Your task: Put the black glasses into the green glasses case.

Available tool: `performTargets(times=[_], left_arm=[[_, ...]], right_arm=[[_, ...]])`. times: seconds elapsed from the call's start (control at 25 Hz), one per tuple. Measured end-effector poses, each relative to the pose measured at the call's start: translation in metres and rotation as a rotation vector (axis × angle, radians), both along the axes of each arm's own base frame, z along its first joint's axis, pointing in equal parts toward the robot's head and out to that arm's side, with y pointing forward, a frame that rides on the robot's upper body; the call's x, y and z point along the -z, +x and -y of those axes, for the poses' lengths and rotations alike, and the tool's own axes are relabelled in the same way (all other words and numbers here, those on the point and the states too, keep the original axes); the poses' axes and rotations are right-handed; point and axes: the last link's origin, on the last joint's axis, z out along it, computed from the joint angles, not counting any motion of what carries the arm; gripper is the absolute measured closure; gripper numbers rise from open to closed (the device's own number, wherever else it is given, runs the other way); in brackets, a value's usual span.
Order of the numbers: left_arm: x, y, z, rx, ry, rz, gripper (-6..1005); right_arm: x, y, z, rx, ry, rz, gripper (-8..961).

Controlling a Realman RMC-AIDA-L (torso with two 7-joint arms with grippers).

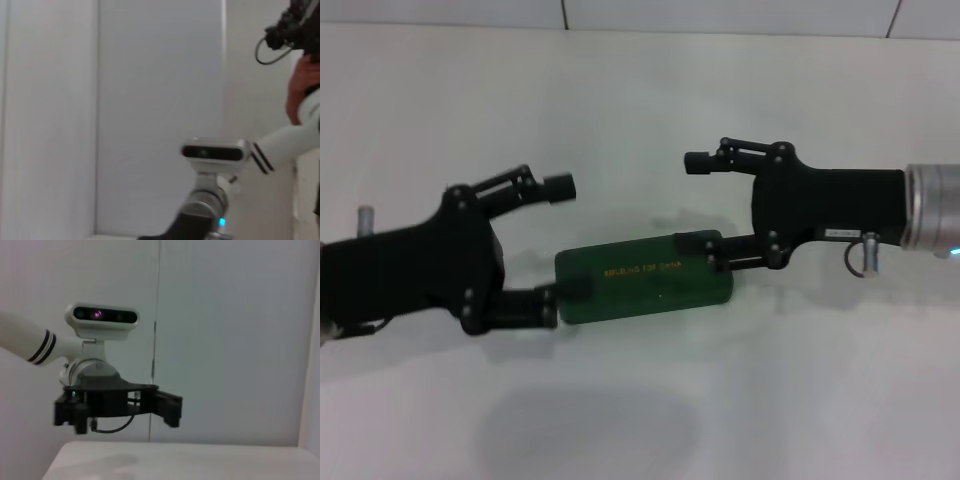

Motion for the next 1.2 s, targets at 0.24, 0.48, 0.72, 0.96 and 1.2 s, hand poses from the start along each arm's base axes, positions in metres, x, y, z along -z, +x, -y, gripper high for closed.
performTargets(times=[0.24, 0.48, 0.72, 0.96, 1.2], left_arm=[[-0.001, -0.005, 0.005, -0.005, -0.002, -0.006, 105], [0.0, -0.006, 0.008, 0.008, 0.014, -0.012, 105], [0.003, -0.006, 0.009, 0.006, 0.004, -0.011, 104], [0.005, -0.008, 0.011, 0.001, -0.001, -0.012, 104], [0.006, -0.008, 0.011, -0.001, -0.002, -0.01, 104]], right_arm=[[0.003, -0.004, 0.0, -0.024, -0.002, 0.01, 112], [0.001, -0.003, -0.001, -0.017, 0.007, 0.005, 113], [0.002, 0.0, 0.001, -0.025, 0.015, 0.008, 113], [0.002, 0.003, 0.004, -0.022, 0.016, 0.006, 114], [0.002, 0.005, 0.005, -0.016, 0.019, 0.004, 113]])
